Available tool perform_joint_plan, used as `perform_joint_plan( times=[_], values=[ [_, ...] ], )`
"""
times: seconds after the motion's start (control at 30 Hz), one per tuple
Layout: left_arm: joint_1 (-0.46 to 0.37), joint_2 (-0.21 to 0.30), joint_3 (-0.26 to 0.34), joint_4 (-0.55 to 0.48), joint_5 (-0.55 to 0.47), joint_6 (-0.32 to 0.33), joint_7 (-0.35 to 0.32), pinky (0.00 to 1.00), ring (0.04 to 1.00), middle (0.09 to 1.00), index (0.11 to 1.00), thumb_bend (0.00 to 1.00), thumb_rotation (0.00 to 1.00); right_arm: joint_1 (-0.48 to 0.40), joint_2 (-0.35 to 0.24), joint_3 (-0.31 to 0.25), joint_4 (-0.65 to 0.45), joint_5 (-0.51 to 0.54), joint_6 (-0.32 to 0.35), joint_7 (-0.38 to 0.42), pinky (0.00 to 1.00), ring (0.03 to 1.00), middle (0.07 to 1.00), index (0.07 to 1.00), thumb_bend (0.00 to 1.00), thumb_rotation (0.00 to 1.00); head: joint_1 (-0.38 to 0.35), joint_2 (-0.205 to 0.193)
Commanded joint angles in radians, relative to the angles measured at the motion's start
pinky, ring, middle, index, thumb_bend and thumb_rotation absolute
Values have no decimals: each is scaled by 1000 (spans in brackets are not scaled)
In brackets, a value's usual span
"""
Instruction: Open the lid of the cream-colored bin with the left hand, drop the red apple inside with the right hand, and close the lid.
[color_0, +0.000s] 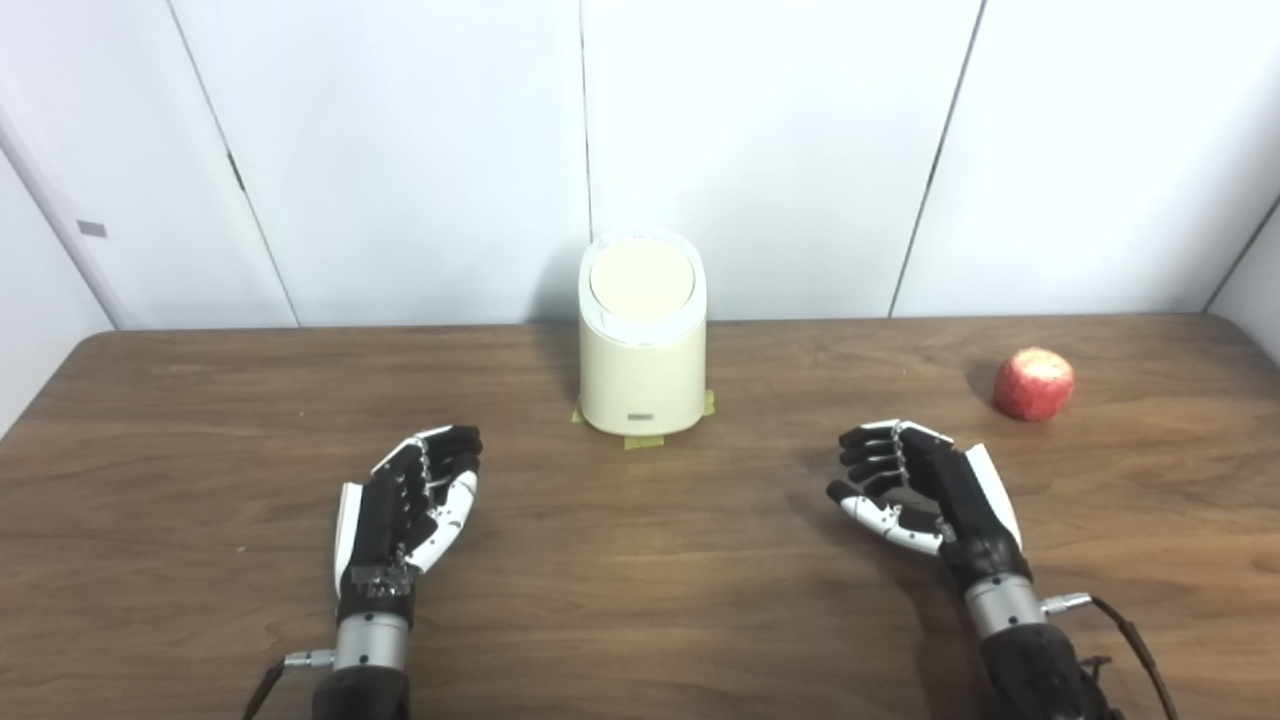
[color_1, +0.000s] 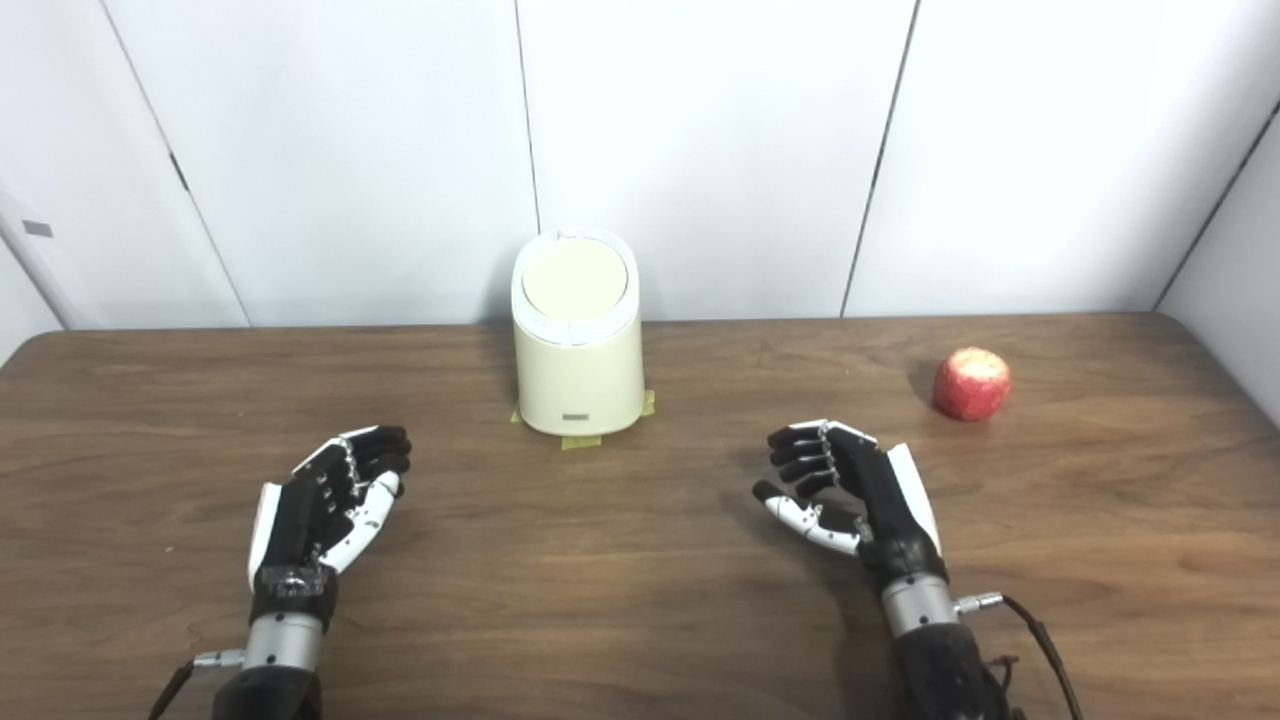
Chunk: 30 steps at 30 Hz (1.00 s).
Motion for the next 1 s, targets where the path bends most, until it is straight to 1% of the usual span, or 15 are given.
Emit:
perform_joint_plan(
  times=[0.0,0.37,0.47,0.53,0.6,0.63,0.7,0.73,0.8,0.83,0.9,0.97],
  values=[
    [-33,5,-4,-24,13,-37,3,629,687,688,662,281,249,-38,-6,0,-27,2,-32,-6,492,561,581,578,282,64,1,1],
    [-39,4,-2,-13,0,-47,0,620,681,681,655,268,215,-42,-5,1,-28,-1,-23,-7,488,557,579,579,279,56,4,-2],
    [-46,2,-2,-6,-3,-41,0,630,684,686,660,288,219,-45,-5,2,-19,1,-26,-7,487,558,579,579,277,54,7,-8],
    [-55,-6,-6,-16,12,-26,10,639,693,697,673,365,309,-47,-5,1,-11,3,-31,-7,485,556,578,578,279,49,9,-8],
    [-65,-17,-7,-32,22,-12,20,643,700,714,688,479,386,-49,-6,0,-4,6,-35,-7,486,557,582,580,280,45,8,-8],
    [-78,-20,-10,-52,44,13,27,643,701,717,691,497,398,-50,-6,0,-3,4,-31,-7,486,557,582,580,281,43,8,-8],
    [-106,-20,-17,-81,93,57,39,638,714,737,714,606,479,-52,-6,1,-1,4,-29,-8,489,560,584,580,284,17,10,-8],
    [-129,-19,-21,-95,116,88,40,635,715,739,717,625,493,-52,-6,1,2,4,-30,-8,489,560,584,580,285,12,13,-10],
    [-165,-16,-24,-104,131,119,34,657,768,786,751,761,529,-52,-5,2,6,4,-31,-8,489,559,582,579,287,18,11,-11],
    [-186,-18,-25,-109,133,138,29,663,779,796,758,785,533,-52,-3,1,3,5,-23,-7,489,559,582,579,287,21,9,-11],
    [-218,-21,-27,-116,132,170,21,731,835,846,821,860,533,-51,0,3,-2,4,-12,-6,490,560,585,582,288,27,6,-11],
    [-255,-23,-33,-115,144,201,19,755,861,877,857,879,537,-50,4,3,-6,3,3,-5,491,562,588,585,290,29,3,-11]
  ],
)
